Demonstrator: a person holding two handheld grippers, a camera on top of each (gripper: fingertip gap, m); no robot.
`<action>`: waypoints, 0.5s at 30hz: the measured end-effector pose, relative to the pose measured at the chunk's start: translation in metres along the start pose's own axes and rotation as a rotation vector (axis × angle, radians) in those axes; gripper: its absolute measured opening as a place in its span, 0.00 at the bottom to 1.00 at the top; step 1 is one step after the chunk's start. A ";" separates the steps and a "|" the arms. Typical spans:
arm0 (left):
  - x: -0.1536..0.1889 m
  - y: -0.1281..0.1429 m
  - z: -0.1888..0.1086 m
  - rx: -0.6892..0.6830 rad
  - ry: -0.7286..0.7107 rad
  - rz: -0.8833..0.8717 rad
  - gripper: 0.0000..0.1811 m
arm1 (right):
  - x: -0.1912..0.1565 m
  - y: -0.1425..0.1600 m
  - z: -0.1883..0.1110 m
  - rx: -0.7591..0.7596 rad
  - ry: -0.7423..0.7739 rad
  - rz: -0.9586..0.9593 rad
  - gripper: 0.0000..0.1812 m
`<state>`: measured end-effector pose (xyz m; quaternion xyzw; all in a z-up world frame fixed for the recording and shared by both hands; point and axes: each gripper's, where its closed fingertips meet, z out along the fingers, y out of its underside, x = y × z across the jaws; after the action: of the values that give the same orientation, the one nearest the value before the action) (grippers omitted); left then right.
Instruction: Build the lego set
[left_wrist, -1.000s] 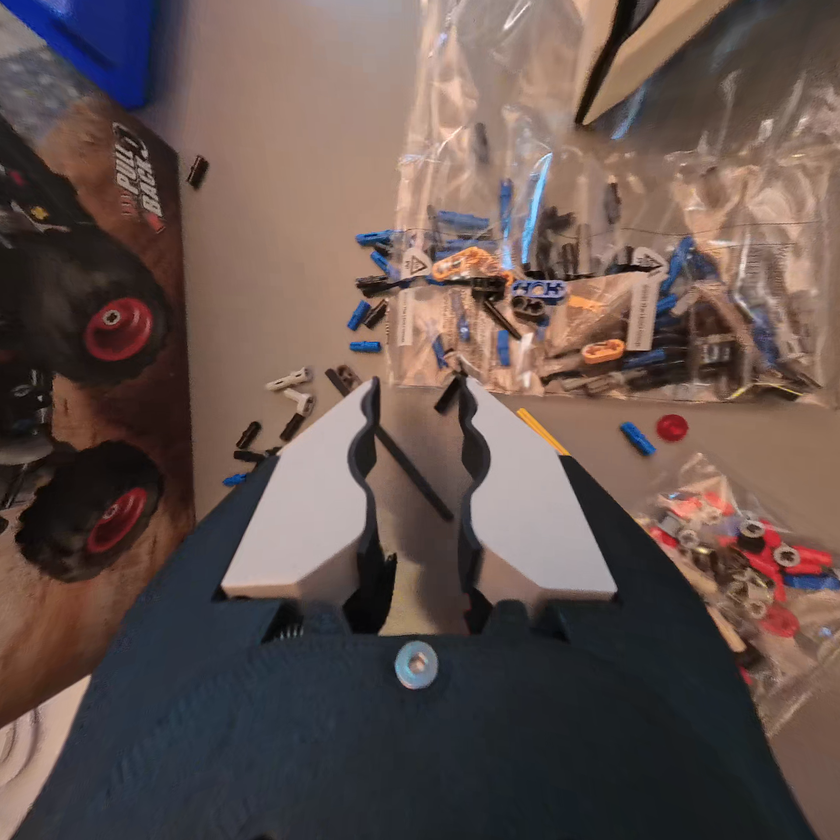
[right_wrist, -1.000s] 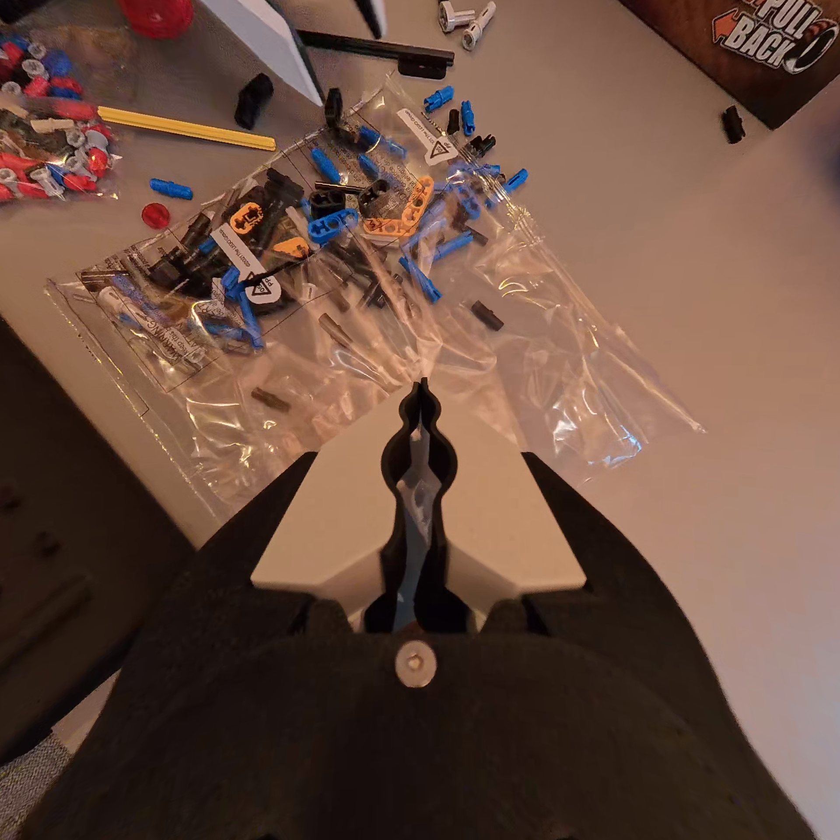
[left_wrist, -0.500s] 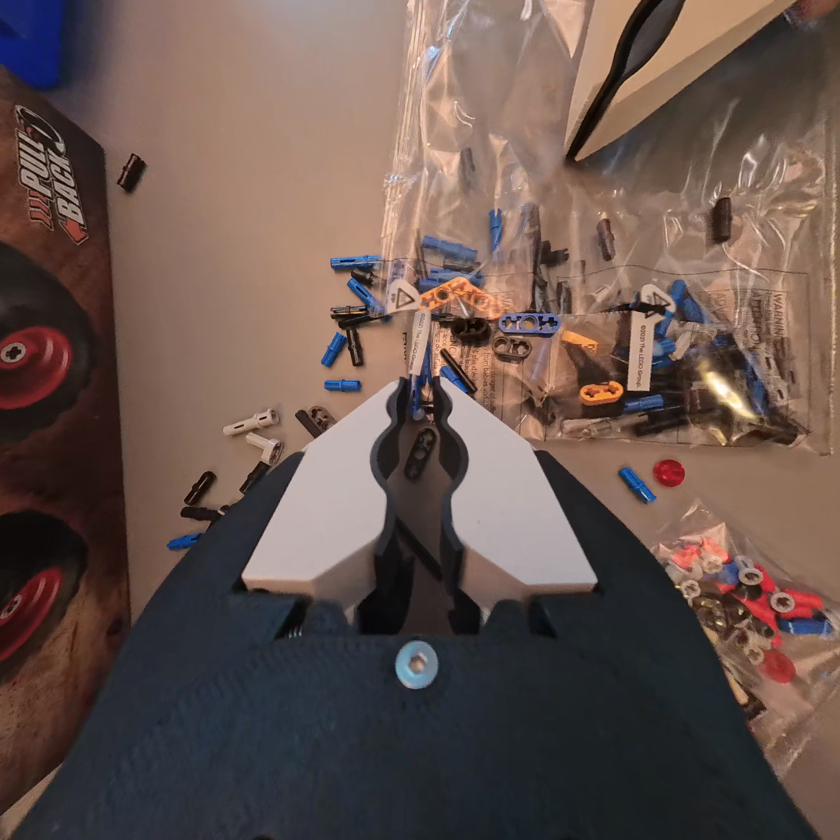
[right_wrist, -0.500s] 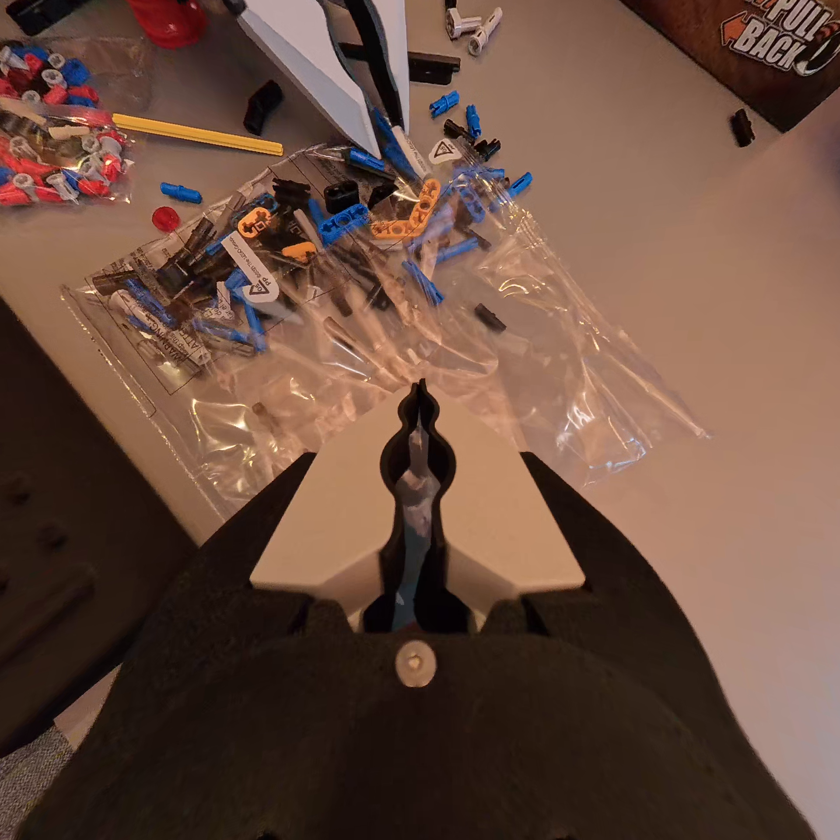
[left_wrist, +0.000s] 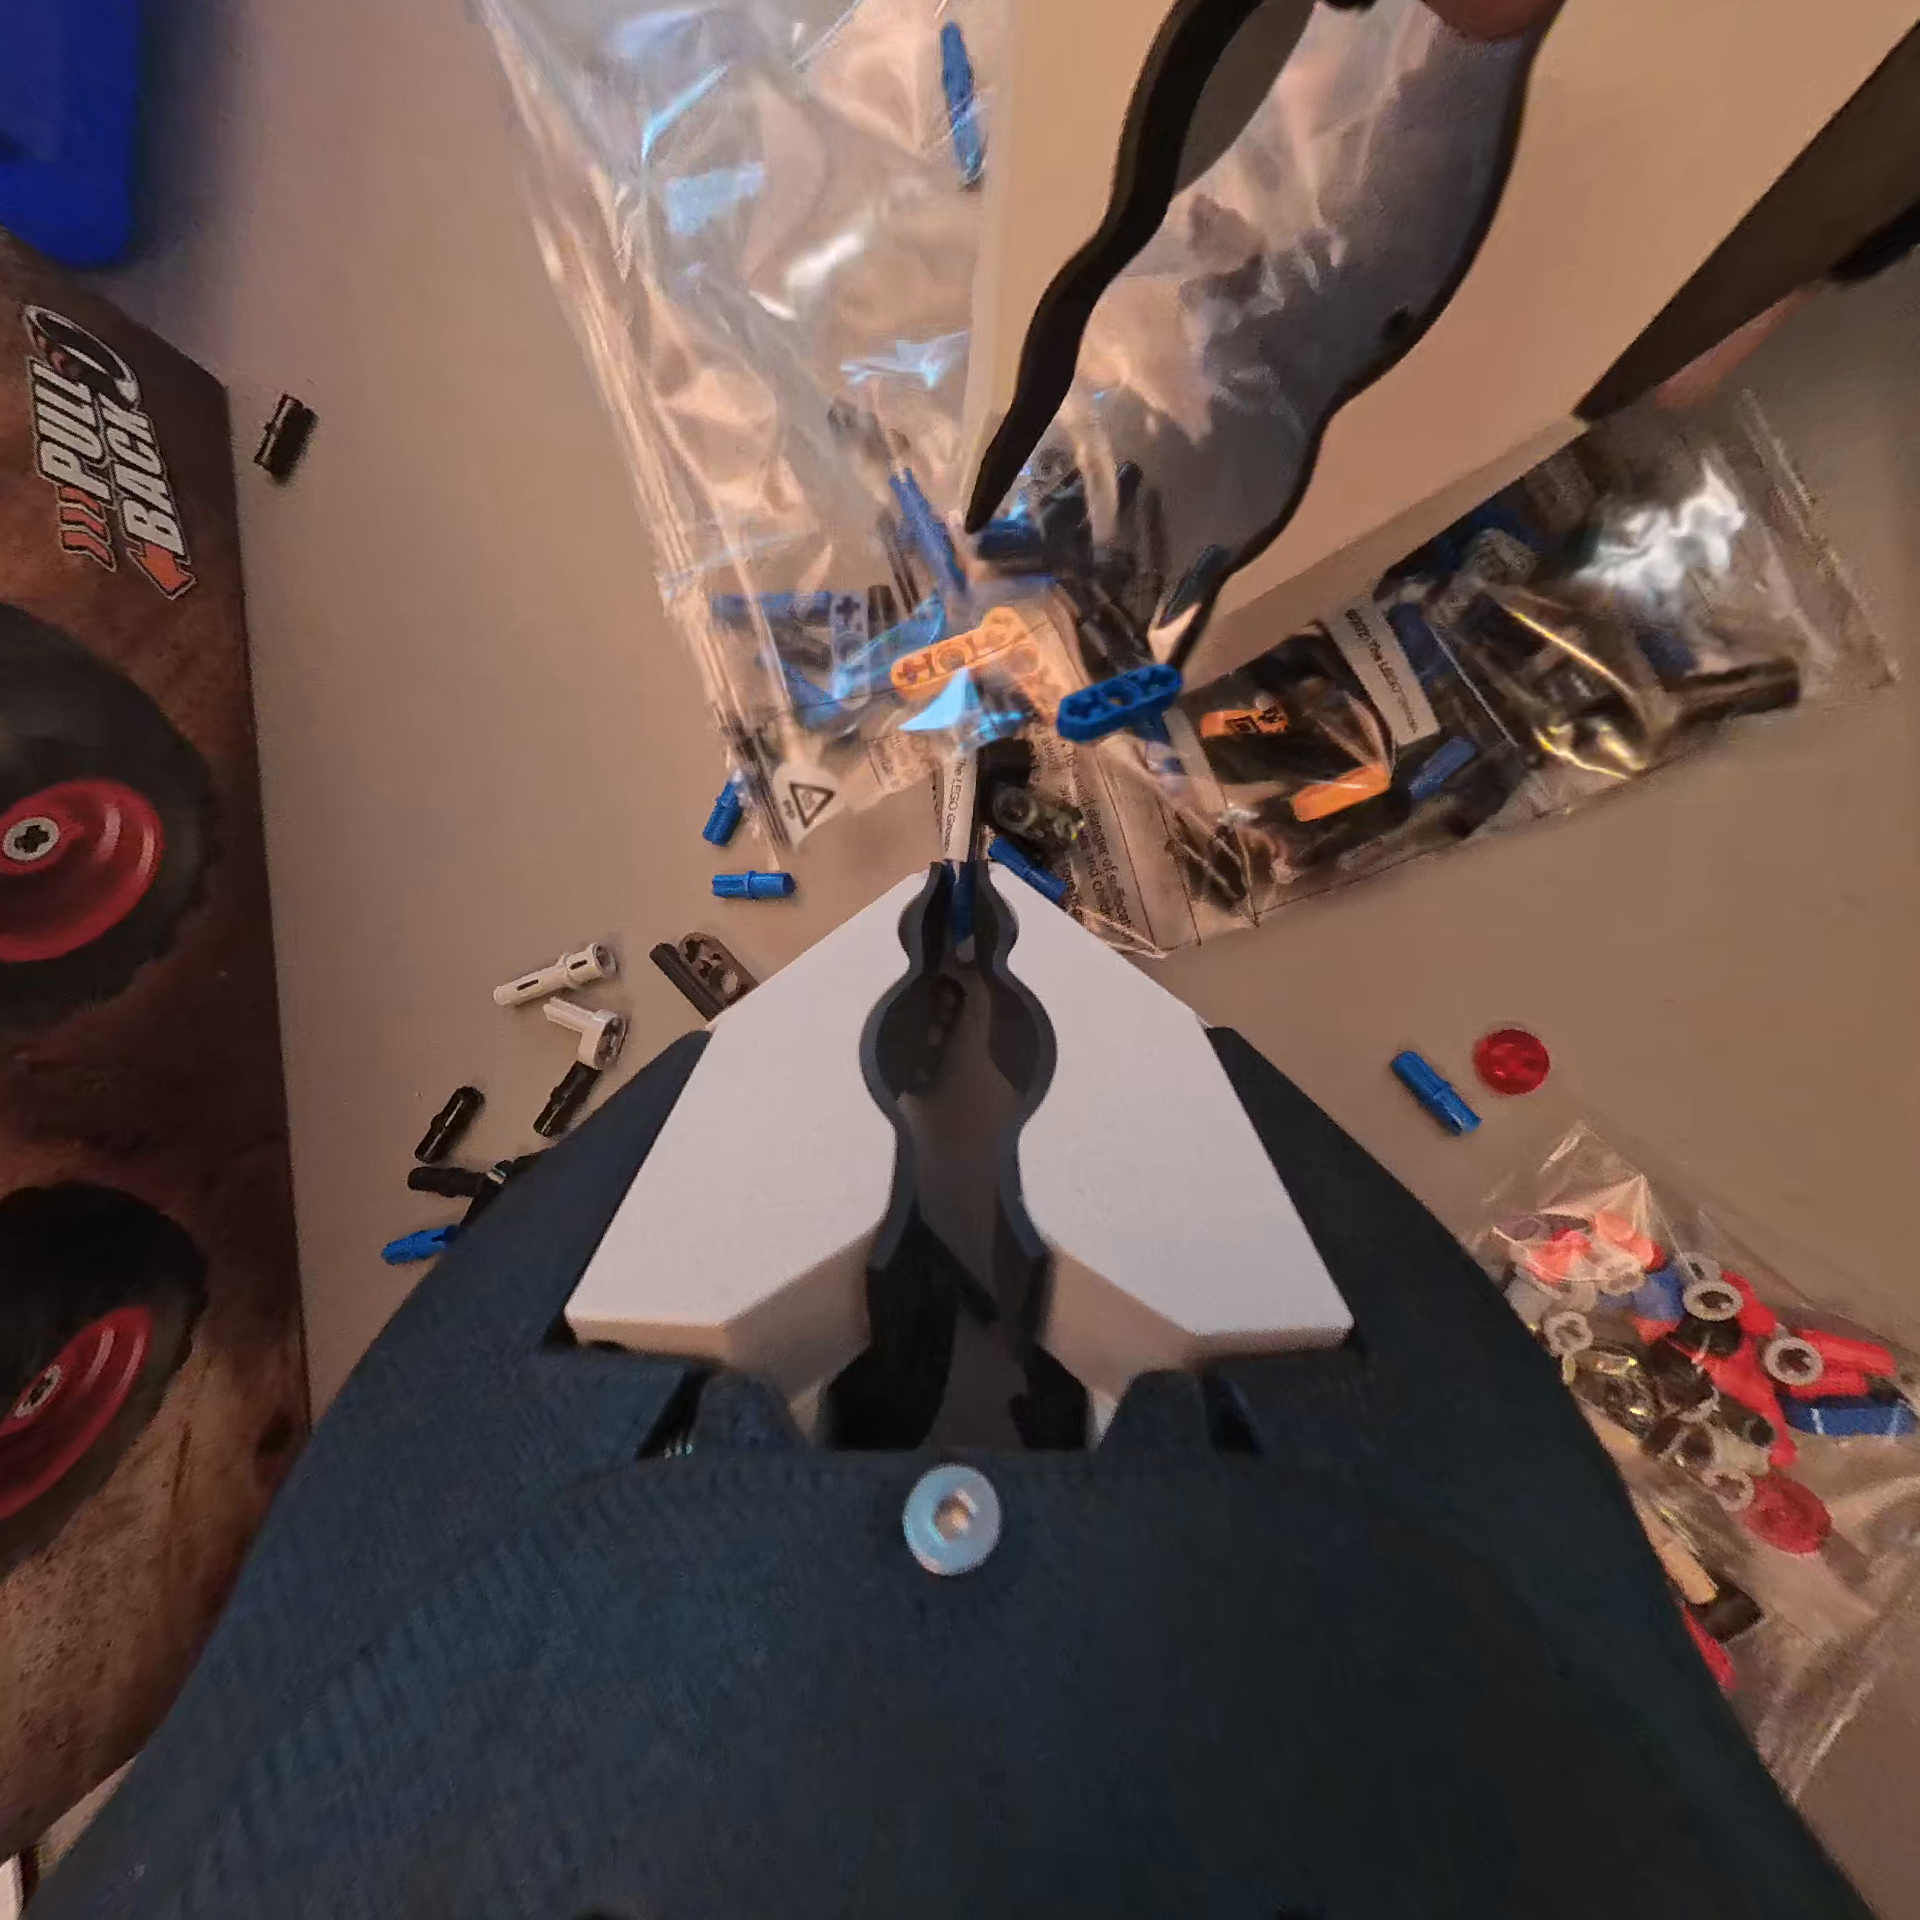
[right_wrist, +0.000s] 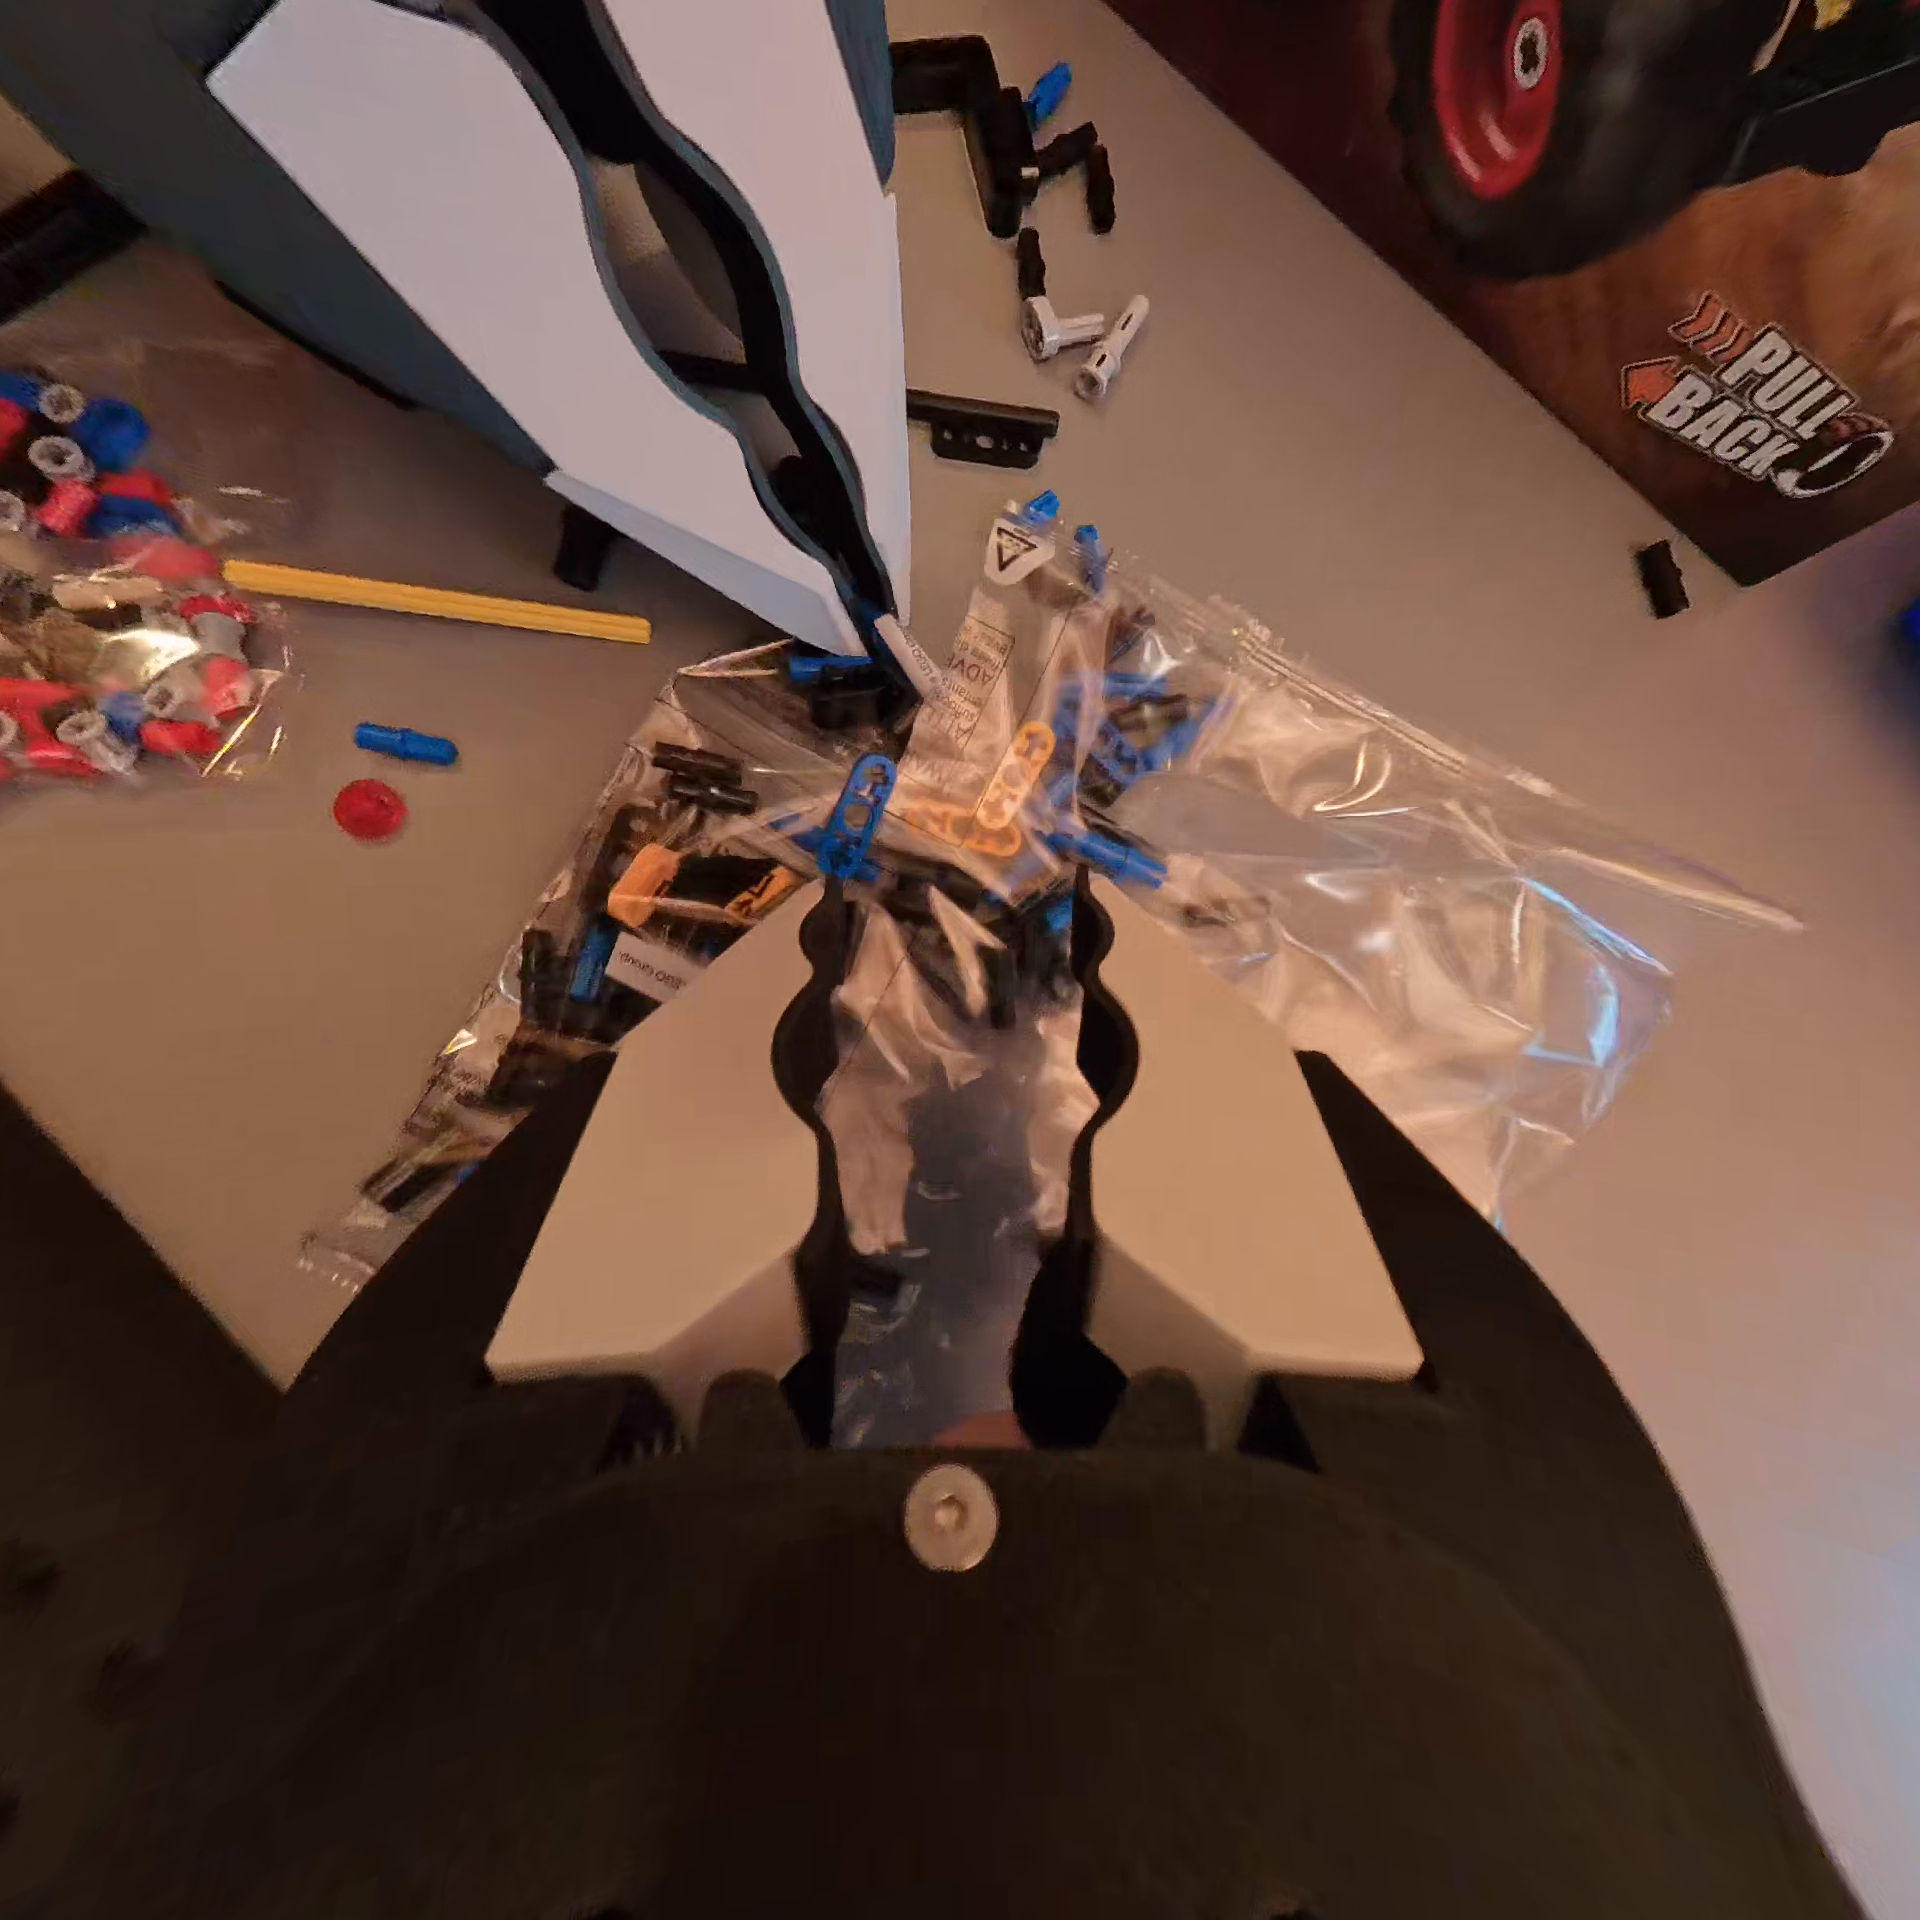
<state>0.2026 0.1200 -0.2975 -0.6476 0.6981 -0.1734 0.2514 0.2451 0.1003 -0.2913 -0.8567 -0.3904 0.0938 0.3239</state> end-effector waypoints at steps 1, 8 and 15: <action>0.000 0.000 0.000 0.001 0.000 0.003 0.02 | 0.001 0.001 0.001 -0.009 0.010 -0.003 0.21; 0.005 0.005 -0.004 -0.012 0.004 0.021 0.01 | 0.014 0.006 -0.003 0.011 0.054 0.023 0.00; 0.011 0.010 -0.009 -0.018 0.000 0.037 0.01 | 0.020 0.014 -0.009 0.069 0.045 0.113 0.00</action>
<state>0.1886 0.1098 -0.2974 -0.6370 0.7114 -0.1623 0.2486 0.2706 0.1036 -0.2909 -0.8675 -0.3305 0.1062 0.3562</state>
